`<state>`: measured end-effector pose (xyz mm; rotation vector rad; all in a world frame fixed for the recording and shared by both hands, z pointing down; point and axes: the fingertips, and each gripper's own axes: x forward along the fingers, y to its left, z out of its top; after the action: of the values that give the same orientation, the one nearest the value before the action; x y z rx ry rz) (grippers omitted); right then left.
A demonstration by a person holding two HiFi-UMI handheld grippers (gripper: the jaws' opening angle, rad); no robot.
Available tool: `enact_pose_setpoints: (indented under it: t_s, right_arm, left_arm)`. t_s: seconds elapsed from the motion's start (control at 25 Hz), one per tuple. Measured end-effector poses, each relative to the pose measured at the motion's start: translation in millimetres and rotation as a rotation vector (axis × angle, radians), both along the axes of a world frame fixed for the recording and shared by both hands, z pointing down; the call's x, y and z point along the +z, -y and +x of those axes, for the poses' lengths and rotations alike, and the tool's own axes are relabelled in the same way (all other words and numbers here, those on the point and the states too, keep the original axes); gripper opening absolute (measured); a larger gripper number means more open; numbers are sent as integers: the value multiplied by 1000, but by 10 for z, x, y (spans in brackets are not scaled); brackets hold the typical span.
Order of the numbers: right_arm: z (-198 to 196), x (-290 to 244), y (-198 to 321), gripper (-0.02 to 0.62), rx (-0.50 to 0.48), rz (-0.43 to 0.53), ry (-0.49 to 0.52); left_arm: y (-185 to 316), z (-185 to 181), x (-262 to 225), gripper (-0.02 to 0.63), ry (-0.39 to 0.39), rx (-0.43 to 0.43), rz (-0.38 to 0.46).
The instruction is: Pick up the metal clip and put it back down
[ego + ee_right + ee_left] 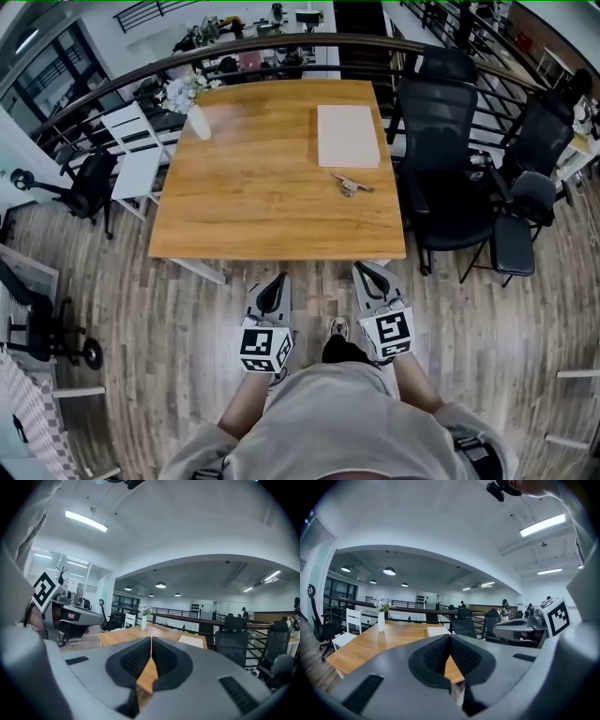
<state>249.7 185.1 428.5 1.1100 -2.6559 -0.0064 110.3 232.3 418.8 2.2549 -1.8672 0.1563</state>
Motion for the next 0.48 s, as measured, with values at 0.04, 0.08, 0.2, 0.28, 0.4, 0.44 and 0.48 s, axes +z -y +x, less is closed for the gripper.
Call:
enact_pose_setpoints:
  t_s: [0.04, 0.08, 0.2, 0.28, 0.4, 0.44, 0.48]
  right_arm:
    - [12, 0, 142, 28, -6, -1, -3]
    - [17, 7, 283, 28, -13, -4, -7]
    - [1, 97, 623, 28, -43, -27, -28]
    - [12, 200, 767, 28, -59, -46, -46]
    - [60, 322, 957, 28, -66, -63, -60]
    - [65, 357, 1013, 28, -65, -67, -65]
    - [65, 391, 1058, 28, -65, -72, -68]
  left_arm:
    - [144, 11, -6, 23, 4, -1, 1]
    - [284, 21, 1, 23, 7, -4, 0]
    - [615, 24, 94, 23, 11, -28, -17]
    - [747, 10, 174, 23, 7, -53, -32]
    - [913, 0, 315, 23, 3, -78, -62]
    - [958, 0, 361, 23, 5, -81, -74]
    - [995, 6, 404, 23, 10, -80, -87]
